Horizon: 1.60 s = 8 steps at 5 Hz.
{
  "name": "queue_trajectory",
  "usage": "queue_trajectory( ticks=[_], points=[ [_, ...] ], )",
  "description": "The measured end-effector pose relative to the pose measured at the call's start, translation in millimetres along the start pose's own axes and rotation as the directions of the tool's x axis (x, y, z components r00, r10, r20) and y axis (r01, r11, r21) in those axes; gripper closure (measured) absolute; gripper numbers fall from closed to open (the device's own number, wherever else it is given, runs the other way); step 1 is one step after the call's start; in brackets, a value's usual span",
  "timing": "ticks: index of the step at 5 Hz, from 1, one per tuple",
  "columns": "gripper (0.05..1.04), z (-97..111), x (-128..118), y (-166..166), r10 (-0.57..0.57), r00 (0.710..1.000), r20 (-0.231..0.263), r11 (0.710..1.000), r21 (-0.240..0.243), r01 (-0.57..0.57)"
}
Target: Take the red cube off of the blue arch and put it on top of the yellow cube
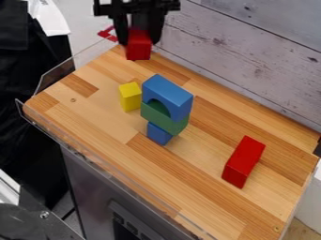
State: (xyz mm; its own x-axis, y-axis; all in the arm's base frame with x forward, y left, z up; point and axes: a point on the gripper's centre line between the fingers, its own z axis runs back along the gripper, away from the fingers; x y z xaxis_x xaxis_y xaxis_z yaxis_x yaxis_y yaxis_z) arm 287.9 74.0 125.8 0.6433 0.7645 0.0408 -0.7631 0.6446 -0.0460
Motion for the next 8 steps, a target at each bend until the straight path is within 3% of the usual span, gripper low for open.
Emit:
queue_trajectory(
  ticks=[1,2,6,7,8],
  points=[
    [0.536,-15,1,2,0.04,0.999,-0.001,0.999,0.012,-0.04],
    [0.536,-24,6,4,0.074,0.997,0.002,0.997,-0.006,-0.074],
    [0.536,-69,14,19,0.133,0.986,-0.097,0.988,-0.064,-0.14],
    [0.536,-72,13,17,0.132,0.985,-0.11,0.987,-0.076,-0.141],
    [0.471,-74,13,16,0.131,0.985,-0.115,0.987,-0.081,-0.141]
  ],
)
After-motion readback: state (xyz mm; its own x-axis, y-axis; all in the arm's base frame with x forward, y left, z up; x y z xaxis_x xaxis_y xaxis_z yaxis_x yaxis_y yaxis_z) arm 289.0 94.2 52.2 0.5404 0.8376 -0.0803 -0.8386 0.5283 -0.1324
